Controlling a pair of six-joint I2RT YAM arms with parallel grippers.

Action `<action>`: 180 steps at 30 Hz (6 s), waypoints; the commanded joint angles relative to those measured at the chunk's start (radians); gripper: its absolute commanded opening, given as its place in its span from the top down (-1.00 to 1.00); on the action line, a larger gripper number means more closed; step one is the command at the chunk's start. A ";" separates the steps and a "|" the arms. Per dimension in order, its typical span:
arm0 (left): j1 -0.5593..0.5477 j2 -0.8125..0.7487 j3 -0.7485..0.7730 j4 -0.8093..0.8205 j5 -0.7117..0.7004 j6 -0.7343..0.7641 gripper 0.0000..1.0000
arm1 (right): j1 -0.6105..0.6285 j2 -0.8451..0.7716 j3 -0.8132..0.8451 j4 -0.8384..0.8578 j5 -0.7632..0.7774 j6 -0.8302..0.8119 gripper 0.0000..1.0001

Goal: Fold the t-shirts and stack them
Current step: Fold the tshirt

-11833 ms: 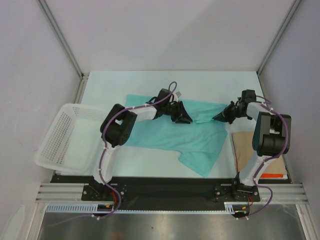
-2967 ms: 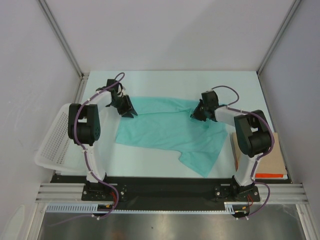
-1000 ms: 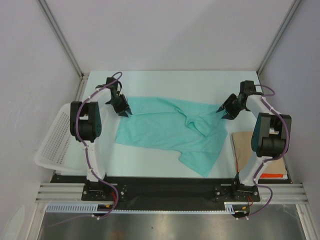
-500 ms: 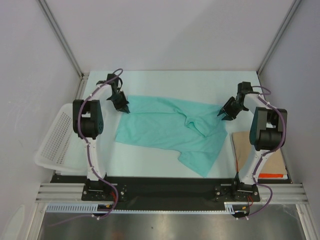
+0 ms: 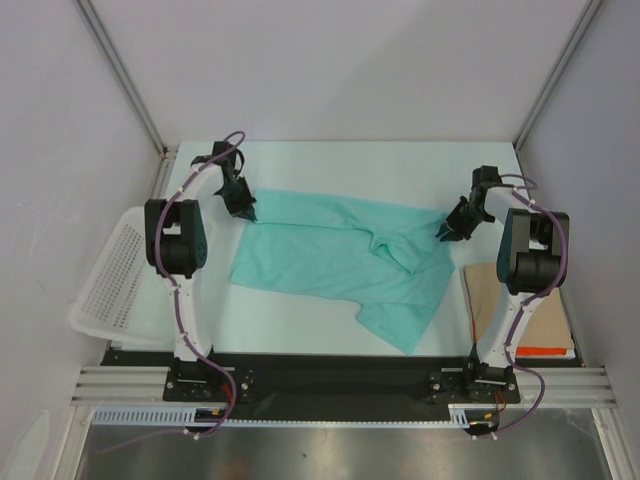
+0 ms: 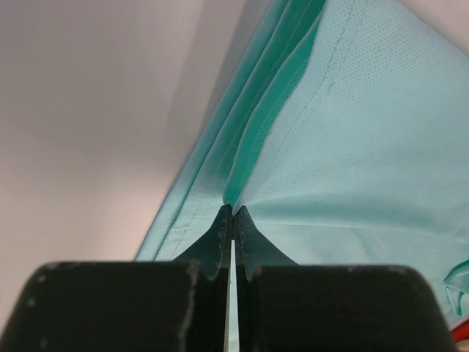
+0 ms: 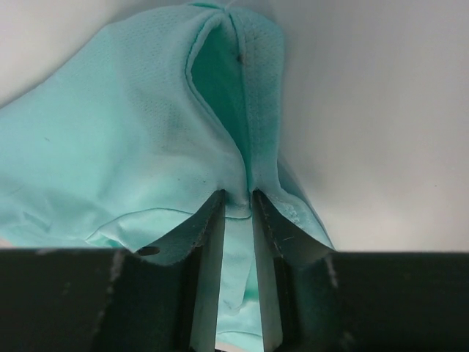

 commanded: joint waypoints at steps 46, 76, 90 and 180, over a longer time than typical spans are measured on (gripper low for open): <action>0.041 0.021 0.123 -0.034 -0.019 0.041 0.32 | -0.012 0.036 0.253 -0.196 0.164 -0.059 0.59; -0.034 0.137 0.219 -0.016 0.062 0.058 0.63 | 0.020 0.253 0.578 -0.225 0.227 -0.166 0.58; -0.102 -0.127 0.022 0.031 0.139 0.052 0.46 | 0.155 -0.060 0.002 0.249 -0.484 0.078 0.63; 0.032 0.283 0.469 -0.007 -0.010 0.164 -0.35 | -0.024 0.125 0.262 -0.006 0.014 -0.232 -0.14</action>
